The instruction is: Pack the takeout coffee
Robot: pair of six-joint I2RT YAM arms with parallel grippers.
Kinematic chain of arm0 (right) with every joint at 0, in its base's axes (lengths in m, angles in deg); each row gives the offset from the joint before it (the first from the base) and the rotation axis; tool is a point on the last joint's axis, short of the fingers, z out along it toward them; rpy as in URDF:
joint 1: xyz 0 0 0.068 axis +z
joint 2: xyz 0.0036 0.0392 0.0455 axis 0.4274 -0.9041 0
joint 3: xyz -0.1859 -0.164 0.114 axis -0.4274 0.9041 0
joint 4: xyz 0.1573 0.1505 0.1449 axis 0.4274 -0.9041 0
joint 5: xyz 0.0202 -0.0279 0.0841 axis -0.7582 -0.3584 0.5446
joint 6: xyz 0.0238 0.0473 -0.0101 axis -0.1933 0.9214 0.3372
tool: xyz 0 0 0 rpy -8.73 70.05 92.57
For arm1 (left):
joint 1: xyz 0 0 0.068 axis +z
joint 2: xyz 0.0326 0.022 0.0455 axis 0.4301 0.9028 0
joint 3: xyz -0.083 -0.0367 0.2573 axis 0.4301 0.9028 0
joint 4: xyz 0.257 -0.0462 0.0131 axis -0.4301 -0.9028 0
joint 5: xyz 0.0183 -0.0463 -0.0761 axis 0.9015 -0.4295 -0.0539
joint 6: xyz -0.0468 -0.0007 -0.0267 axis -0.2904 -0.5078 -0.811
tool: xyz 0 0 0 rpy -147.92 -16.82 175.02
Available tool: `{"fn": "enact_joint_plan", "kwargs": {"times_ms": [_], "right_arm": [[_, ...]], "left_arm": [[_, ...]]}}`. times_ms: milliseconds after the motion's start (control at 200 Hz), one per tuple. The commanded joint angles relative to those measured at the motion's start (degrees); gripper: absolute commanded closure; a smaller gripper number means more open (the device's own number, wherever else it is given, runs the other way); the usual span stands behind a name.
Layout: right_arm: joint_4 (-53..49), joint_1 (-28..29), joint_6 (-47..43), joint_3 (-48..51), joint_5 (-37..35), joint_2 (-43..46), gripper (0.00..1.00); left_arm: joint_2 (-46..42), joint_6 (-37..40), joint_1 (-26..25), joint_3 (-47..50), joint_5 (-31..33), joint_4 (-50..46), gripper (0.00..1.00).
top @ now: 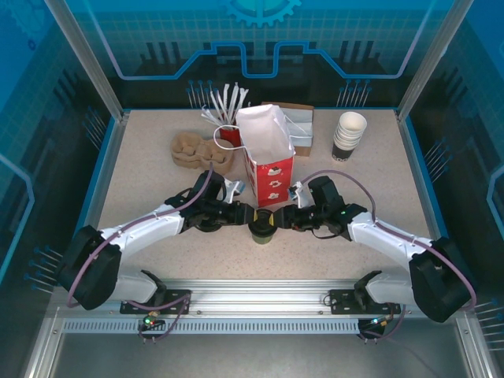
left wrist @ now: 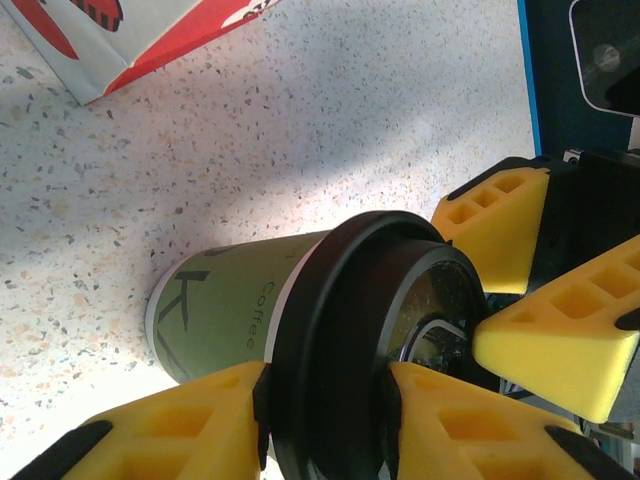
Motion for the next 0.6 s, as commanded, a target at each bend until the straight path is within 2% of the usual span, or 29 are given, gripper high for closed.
{"fn": "enact_joint_plan", "kwargs": {"times_ms": [0, 215, 430, 595], "right_arm": [[-9.0, -0.7, -0.7, 0.3, -3.4, 1.0, 0.52], [-11.3, -0.7, 0.5, -4.1, -2.2, 2.4, 0.47], [-13.3, 0.3, 0.9, -9.4, -1.7, 1.9, 0.43], [-14.6, 0.6, 0.1, -9.9, -2.7, 2.1, 0.43]], "left_arm": [[0.0, 0.7, -0.2, -0.5, 3.0, -9.5, 0.65], [-2.3, 1.7, -0.2, -5.7, 3.2, -13.5, 0.56], [-4.0, 2.7, -0.2, -9.0, 4.2, -16.2, 0.54], [-6.1, 2.3, -0.2, -9.5, 5.0, -16.9, 0.52]]}}
